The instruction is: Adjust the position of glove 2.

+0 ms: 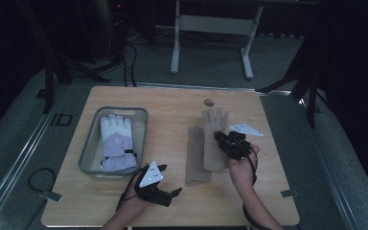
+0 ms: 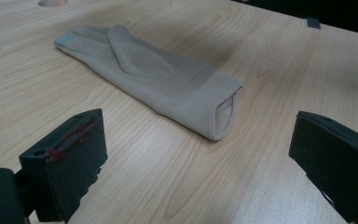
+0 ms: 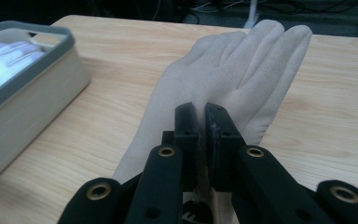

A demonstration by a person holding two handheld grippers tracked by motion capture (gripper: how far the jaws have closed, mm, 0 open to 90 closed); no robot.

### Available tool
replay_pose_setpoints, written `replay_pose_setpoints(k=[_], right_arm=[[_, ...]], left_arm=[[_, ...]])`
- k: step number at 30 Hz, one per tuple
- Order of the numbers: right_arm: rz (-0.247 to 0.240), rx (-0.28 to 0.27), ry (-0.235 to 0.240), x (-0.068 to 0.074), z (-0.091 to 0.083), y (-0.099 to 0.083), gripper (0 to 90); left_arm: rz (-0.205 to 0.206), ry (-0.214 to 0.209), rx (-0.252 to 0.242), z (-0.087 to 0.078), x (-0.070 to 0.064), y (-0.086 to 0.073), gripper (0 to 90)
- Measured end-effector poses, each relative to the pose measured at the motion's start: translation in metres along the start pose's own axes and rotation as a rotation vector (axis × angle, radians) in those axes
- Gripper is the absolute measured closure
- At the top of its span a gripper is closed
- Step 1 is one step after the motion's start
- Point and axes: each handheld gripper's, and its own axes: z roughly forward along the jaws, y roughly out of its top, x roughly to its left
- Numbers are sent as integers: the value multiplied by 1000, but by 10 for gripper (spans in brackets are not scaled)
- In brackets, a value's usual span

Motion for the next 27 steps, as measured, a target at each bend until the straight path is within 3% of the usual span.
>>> replay_pose_setpoints(k=[11,18,27], right_arm=[[12,44,36,33,27,-6,840],[38,105,47,37,45,-28,839],[57,147,37,37,54,-48,836]], left_arm=[[0,-5,-6,-1,0,0,40],[4,-8,-6,-1,-1,0,46],[-9,-12,-1,0,0,0,45]])
